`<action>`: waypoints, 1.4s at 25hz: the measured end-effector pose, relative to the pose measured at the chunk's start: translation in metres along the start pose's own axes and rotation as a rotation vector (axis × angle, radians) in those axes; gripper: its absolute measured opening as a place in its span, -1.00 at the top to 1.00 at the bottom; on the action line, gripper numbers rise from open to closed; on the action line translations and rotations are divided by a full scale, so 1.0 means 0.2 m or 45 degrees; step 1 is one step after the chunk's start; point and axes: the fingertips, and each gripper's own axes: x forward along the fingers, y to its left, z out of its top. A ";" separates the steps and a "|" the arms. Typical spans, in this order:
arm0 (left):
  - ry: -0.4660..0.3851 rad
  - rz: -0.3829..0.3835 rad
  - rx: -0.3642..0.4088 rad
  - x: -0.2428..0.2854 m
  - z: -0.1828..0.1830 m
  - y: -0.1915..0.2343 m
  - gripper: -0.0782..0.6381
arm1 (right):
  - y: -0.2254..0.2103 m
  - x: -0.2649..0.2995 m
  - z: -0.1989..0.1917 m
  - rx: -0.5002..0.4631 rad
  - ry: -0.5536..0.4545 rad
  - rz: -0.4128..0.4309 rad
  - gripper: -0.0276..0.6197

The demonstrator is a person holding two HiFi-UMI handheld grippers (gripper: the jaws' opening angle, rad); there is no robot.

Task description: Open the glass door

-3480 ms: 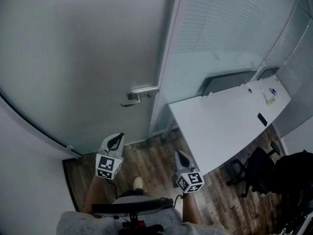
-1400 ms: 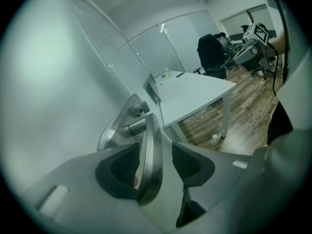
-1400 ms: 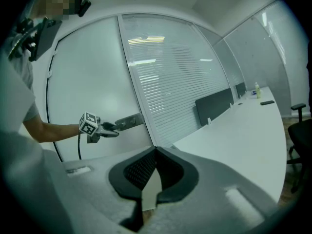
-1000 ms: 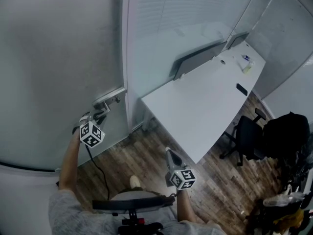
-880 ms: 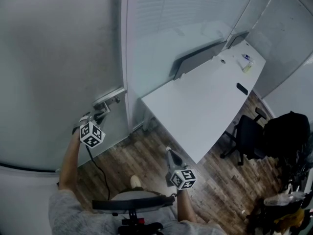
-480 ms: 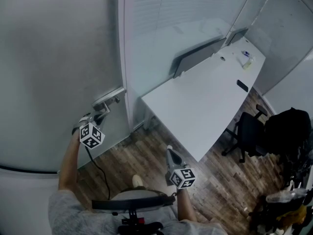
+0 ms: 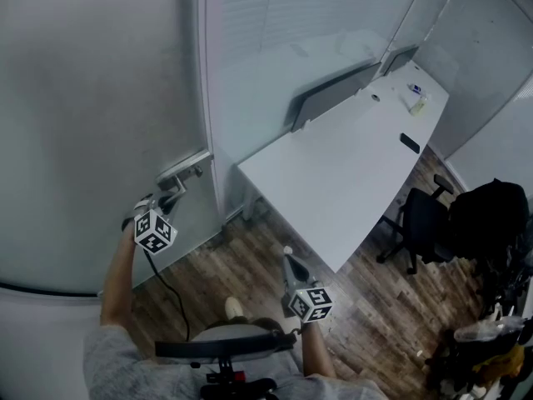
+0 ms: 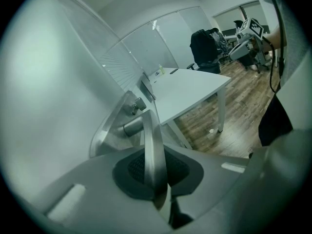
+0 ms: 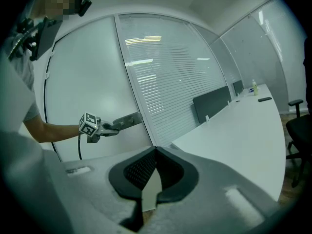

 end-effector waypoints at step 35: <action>-0.097 -0.102 0.069 -0.21 0.14 -0.42 0.71 | -0.06 -0.40 -0.12 0.030 -0.031 -0.042 0.91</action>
